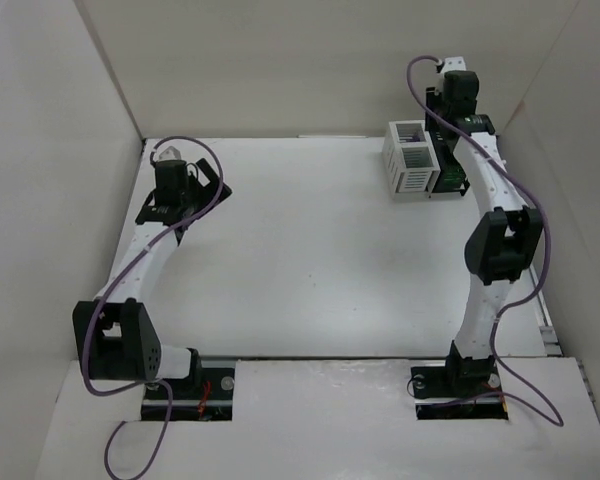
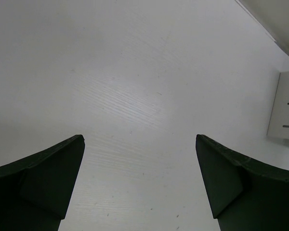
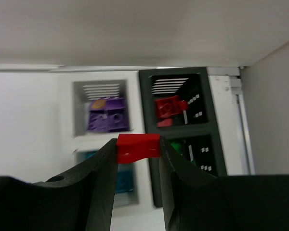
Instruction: Sort the legos into containers by color
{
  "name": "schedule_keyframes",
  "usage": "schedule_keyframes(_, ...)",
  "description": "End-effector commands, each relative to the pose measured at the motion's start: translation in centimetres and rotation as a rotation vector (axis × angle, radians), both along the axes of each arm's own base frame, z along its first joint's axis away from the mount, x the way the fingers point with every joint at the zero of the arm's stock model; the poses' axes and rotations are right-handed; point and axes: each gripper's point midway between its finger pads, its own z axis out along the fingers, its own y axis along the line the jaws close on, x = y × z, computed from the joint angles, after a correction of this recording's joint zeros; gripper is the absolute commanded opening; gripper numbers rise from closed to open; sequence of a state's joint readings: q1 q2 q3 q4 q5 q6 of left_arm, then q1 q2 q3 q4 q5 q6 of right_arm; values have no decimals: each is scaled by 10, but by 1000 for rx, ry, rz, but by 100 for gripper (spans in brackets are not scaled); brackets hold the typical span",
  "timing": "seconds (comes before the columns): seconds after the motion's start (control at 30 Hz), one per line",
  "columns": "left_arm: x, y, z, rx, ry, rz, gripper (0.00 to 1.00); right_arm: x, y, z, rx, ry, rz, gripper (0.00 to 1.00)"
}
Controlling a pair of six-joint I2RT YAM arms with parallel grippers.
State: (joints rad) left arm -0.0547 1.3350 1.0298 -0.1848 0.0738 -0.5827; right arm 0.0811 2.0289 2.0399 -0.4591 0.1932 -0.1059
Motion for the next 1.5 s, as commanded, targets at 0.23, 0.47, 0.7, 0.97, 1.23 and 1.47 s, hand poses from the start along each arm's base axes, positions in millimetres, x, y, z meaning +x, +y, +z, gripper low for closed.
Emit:
schedule_keyframes(0.23,53,-1,35,29,-102,-26,100,47,-79,-29,-10,9,-117,42)
schedule_keyframes(0.47,61,-5,37,24,-107,-49,100,55,-83,-23,-6,-25,-118,74)
schedule_keyframes(0.7,39,2,52,42,-142,-19,100,22,-69,43,3,-118,-84,99)
schedule_keyframes(0.97,-3,3,45,-1,-142,8,100,-64,-2,73,67,-172,22,99)
schedule_keyframes(1.23,-58,15,42,20,-143,62,100,-152,95,24,197,-127,237,99)
schedule_keyframes(1.47,-87,16,36,25,-137,62,100,-210,173,-27,255,-3,419,99)
